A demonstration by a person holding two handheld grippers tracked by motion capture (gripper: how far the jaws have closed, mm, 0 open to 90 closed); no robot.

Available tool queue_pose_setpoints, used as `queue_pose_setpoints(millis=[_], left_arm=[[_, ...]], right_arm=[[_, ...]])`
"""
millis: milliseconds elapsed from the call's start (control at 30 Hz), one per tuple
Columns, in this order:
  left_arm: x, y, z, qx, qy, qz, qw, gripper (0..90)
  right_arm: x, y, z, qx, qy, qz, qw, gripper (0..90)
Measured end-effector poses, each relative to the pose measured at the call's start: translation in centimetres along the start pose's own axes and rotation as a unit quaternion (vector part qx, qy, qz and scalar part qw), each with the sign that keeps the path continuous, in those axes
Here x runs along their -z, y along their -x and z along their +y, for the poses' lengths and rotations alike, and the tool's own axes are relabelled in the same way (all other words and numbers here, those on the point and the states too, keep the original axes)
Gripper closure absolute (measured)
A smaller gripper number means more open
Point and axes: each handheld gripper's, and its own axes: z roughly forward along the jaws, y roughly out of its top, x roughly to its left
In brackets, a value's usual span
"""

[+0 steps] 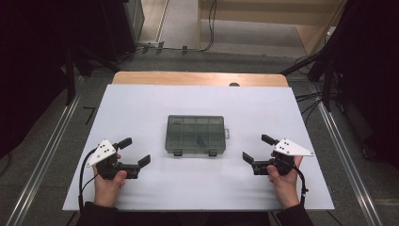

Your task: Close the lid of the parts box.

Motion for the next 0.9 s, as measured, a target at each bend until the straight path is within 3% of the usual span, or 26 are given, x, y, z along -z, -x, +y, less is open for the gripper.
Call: queue_pose_setpoints(millis=[900], left_arm=[[3.2,-2.3,-1.2,0.004,0.001,0.024,0.9997,0.0]], right_arm=[[3.6,3.3,-1.8,-0.019,0.0,-0.05,0.9986,0.0]])
